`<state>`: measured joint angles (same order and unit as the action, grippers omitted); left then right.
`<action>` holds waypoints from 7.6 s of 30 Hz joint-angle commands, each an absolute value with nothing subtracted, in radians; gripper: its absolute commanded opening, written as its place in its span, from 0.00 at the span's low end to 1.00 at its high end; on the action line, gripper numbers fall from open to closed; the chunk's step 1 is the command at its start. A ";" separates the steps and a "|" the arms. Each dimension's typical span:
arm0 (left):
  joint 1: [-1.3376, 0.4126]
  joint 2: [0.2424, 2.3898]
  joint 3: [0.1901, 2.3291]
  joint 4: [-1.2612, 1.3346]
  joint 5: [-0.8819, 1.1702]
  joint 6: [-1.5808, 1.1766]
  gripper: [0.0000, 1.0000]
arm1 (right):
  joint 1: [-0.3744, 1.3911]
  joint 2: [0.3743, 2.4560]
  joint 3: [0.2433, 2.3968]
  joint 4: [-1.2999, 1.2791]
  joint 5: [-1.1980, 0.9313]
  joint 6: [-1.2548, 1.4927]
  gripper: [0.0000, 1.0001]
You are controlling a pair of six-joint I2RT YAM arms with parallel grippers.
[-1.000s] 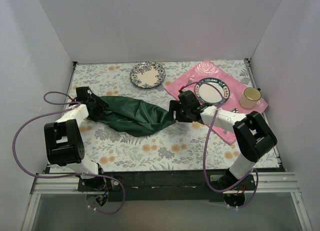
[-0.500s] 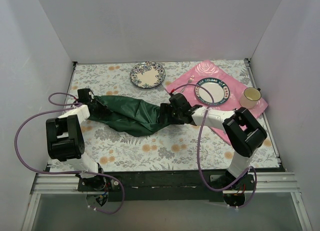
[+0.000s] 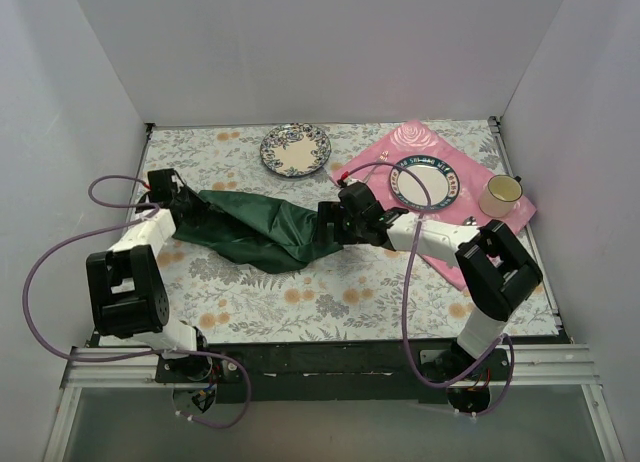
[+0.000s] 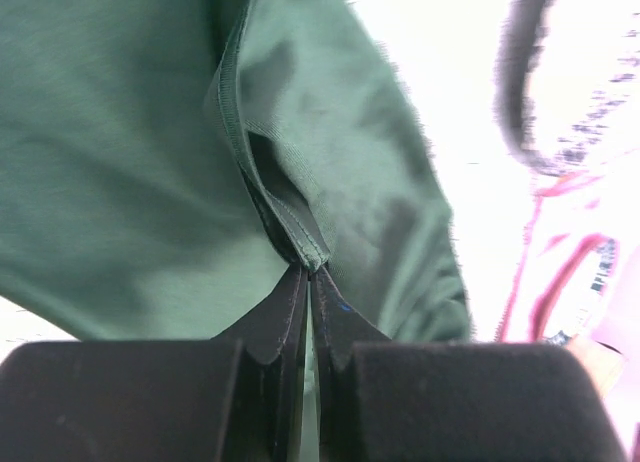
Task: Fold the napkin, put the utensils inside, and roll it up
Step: Flatten the napkin out
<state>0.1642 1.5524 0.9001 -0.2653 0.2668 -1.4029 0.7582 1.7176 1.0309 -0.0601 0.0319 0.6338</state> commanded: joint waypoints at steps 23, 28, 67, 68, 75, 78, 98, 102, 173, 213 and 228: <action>0.163 1.316 1.038 -0.295 0.359 -1.407 0.00 | 0.827 1.884 1.259 -0.044 0.044 0.503 0.57; 0.163 1.292 1.156 -0.345 0.278 -1.396 0.00 | 0.828 1.850 1.426 -0.191 0.118 0.344 0.01; -0.063 1.794 1.712 -0.642 -0.150 -1.031 0.67 | 0.900 1.365 1.034 -0.370 0.028 0.336 0.73; -0.069 1.743 1.636 -0.588 -0.161 -1.032 0.76 | 0.896 1.359 1.023 -0.367 0.064 0.344 0.79; -0.234 1.502 1.334 -0.588 -0.063 -1.104 0.91 | 0.700 1.390 0.988 -0.445 0.155 0.391 0.86; -0.323 1.381 1.109 -0.519 -0.019 -1.166 0.84 | 0.654 1.410 0.960 -0.407 0.094 0.382 0.81; -0.276 1.430 0.804 -0.463 -0.216 -1.540 0.36 | 0.870 1.923 1.478 -0.339 -0.006 0.261 0.53; -0.244 1.398 0.778 -0.558 -0.219 -1.620 0.25 | 0.884 2.060 1.619 -0.330 -0.006 0.239 0.53; -0.322 2.009 1.585 -0.690 -0.334 -1.322 0.10 | 0.609 2.055 1.741 -0.457 -0.127 0.166 0.79; -0.118 1.516 1.299 -0.598 0.017 -1.407 0.98 | 0.790 2.232 1.795 -0.293 -0.449 0.135 0.80; -0.078 1.698 1.394 -0.630 0.175 -1.243 0.92 | 0.875 1.797 1.444 -0.294 -0.413 0.147 0.85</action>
